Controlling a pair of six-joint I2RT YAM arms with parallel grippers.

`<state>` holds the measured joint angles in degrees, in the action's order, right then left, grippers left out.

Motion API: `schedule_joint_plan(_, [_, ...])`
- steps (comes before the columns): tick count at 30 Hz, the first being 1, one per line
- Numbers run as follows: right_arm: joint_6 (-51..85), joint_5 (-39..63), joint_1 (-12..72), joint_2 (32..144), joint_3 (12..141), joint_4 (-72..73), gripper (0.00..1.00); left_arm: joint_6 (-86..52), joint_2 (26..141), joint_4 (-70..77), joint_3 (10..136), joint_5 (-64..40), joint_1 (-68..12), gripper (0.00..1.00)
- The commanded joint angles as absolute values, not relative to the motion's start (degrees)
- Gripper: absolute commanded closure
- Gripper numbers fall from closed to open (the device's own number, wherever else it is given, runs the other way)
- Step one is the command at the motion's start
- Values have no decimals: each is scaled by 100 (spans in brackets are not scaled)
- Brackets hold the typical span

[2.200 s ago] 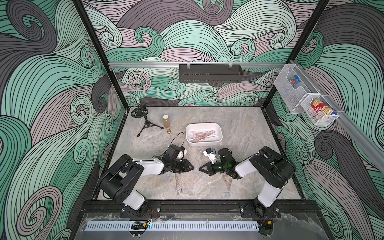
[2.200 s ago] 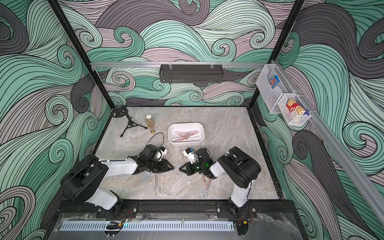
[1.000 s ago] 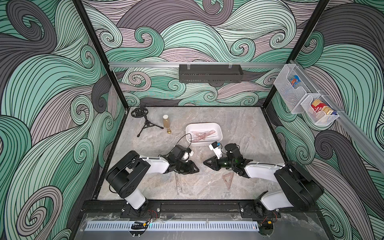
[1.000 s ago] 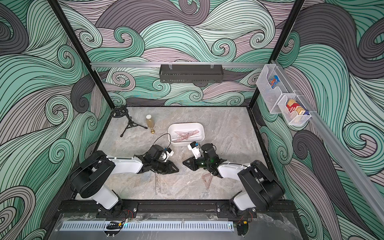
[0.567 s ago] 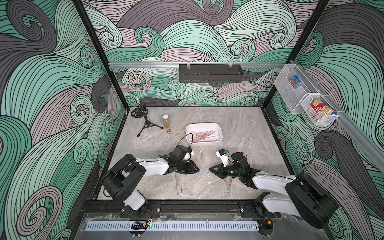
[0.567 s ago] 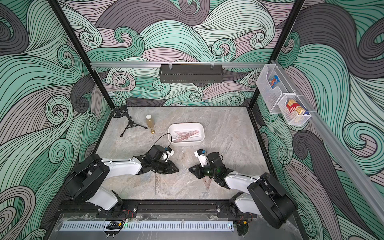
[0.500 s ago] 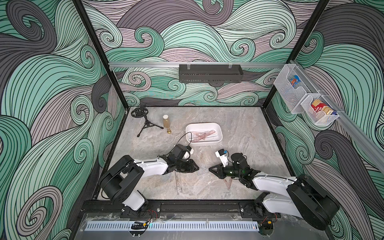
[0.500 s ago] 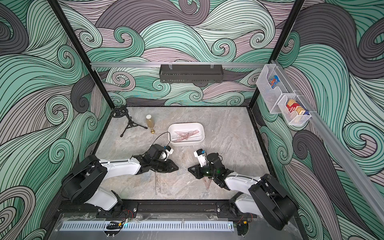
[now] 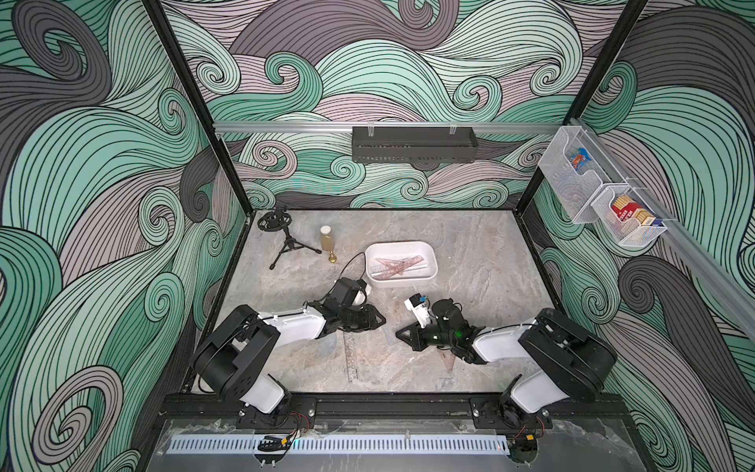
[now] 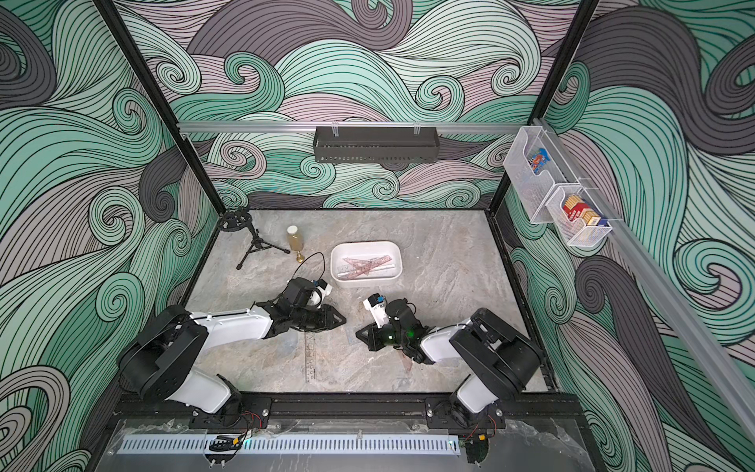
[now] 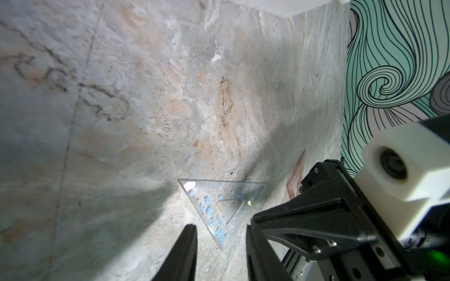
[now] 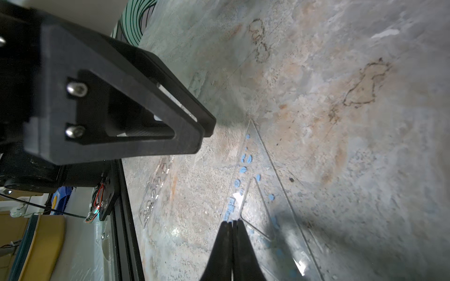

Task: Put the scattered rulers into the storage box
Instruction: Pick up the ruler from the center of the board.

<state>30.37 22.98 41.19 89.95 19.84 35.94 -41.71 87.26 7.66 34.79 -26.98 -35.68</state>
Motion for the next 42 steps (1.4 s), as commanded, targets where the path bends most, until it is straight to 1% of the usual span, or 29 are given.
schedule_joint_plan(1, [2938,2391,4157,9127,2022,3800,93,-4131,8833,677,3691,-2693,-3525,56])
schedule_joint_plan(7, [2908,2406,4166,9150,1900,3779,93,-4131,8953,666,3709,-2734,-3524,53])
schedule_joint_plan(31, [2870,2452,4148,9505,1538,4007,94,-4222,9373,954,3599,-2830,-3527,49])
schedule_joint_plan(42, [2841,2472,4070,9710,1580,4082,95,-4245,9623,1122,3588,-2875,-3533,48])
